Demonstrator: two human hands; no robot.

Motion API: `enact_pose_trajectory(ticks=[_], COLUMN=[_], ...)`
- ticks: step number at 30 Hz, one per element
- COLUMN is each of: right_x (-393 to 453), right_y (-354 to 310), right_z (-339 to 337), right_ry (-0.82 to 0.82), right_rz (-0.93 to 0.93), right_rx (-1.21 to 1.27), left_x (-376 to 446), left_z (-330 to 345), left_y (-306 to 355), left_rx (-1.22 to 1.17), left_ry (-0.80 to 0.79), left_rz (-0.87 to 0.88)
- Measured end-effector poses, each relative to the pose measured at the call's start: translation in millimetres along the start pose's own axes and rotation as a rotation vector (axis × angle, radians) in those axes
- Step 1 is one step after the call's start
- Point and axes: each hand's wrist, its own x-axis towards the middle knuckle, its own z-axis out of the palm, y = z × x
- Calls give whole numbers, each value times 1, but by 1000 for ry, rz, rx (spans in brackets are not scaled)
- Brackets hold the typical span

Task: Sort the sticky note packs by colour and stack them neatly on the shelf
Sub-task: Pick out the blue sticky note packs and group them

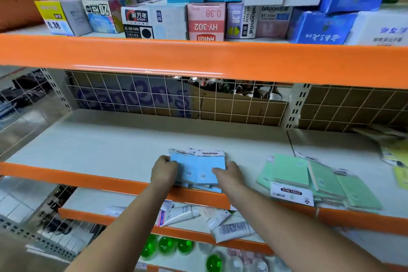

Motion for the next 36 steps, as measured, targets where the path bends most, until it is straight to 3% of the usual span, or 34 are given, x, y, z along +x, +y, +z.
enact_pose_trajectory(ticks=[13, 18, 27, 36], right_x=[8, 7, 7, -2], right_y=[2, 7, 4, 1], right_z=[-12, -13, -15, -25], right_ry=[153, 90, 44, 81], right_rz=[-87, -89, -68, -99], right_rx=[-431, -425, -410, -422], left_x=[10, 16, 17, 0], left_z=[3, -3, -4, -3], left_y=[-2, -5, -8, 10], left_rx=[259, 331, 174, 245], left_ry=[168, 173, 135, 236], left_rz=[-10, -39, -67, 75])
